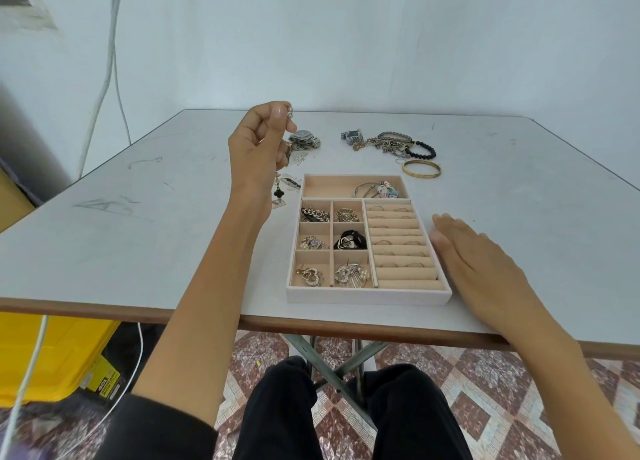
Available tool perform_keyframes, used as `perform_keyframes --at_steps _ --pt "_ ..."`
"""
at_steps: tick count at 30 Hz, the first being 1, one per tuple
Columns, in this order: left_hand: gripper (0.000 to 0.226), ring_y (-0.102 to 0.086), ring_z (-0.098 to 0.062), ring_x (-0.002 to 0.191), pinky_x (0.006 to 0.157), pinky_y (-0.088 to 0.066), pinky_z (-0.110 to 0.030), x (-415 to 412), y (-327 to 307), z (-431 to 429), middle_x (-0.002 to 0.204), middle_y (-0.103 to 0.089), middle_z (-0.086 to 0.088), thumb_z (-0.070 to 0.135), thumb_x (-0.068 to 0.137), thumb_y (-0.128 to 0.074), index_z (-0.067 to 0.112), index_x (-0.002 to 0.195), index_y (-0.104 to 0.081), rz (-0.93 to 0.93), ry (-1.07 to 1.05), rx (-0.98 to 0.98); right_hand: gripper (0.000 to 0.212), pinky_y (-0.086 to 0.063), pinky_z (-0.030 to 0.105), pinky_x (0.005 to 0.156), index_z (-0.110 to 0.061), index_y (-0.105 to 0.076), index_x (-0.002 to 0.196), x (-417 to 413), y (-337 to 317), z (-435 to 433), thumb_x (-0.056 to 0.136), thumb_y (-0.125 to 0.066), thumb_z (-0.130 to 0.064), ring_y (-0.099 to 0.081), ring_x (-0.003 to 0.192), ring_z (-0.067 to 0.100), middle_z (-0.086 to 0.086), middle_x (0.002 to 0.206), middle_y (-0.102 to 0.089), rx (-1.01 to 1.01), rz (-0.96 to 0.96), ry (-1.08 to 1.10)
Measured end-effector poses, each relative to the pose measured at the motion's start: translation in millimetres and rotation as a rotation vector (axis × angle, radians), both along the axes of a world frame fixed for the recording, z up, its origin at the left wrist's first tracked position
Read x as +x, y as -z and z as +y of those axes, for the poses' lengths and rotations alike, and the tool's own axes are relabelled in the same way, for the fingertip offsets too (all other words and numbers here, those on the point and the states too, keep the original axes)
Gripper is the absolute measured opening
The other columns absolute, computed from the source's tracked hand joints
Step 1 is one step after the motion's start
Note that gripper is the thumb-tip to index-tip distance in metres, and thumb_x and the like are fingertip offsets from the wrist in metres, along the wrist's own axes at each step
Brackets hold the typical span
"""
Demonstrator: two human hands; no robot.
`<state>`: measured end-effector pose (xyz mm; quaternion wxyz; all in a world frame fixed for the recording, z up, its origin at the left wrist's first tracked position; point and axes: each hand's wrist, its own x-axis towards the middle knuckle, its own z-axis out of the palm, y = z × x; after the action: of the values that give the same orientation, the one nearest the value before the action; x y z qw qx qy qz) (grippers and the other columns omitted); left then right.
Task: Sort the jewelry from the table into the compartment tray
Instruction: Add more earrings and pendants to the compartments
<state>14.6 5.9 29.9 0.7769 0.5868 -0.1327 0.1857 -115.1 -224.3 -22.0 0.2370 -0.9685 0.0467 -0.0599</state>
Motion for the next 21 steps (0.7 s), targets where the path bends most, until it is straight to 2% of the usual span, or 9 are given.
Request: perform_keyframes --at_steps 2,4,10,21 --pt "0.011 -0.030 -0.005 0.046 0.045 -0.027 -0.015 -1.4 -0.9 0.5 0.066 -0.059 0.014 0.021 0.098 -0.053 0.016 0.092 -0.061 0.002 0.009 0.001 0.052 -0.002 0.027 0.119 -0.022 -0.016 0.152 2.8 1.9 -2.7 0.102 -0.017 -0.035 -0.005 0.147 0.008 -0.004 0.160 -0.009 -0.164 0.054 -0.022" --pt "0.012 -0.028 -0.005 0.046 0.043 -0.025 -0.015 -3.5 -1.7 1.5 0.067 -0.060 0.014 0.020 0.098 -0.052 0.016 0.089 -0.060 0.001 0.023 0.004 0.052 -0.002 0.029 0.120 -0.022 -0.012 0.153 4.1 2.9 -5.1 0.102 -0.014 -0.035 -0.002 0.147 0.009 -0.004 0.160 -0.005 -0.229 0.076 -0.034" --pt "0.013 -0.028 -0.006 0.048 0.046 -0.021 -0.019 -19.0 -4.8 7.7 0.070 -0.056 0.011 0.020 0.098 -0.050 0.016 0.089 -0.059 0.004 0.065 -0.025 0.053 -0.001 0.027 0.119 -0.023 -0.009 0.153 1.4 4.1 -4.9 0.101 -0.012 -0.035 -0.002 0.147 0.007 -0.005 0.160 -0.003 -0.262 0.064 -0.036" --pt "0.014 -0.035 -0.005 0.052 0.047 -0.027 -0.016 -72.1 -20.7 0.3 0.070 -0.053 0.007 0.020 0.097 -0.048 0.016 0.090 -0.059 -0.002 0.329 0.008 0.053 -0.001 0.027 0.119 -0.023 -0.008 0.153 1.1 2.2 -2.8 0.102 -0.012 -0.034 -0.002 0.147 0.008 -0.004 0.160 -0.003 -0.277 0.062 -0.027"
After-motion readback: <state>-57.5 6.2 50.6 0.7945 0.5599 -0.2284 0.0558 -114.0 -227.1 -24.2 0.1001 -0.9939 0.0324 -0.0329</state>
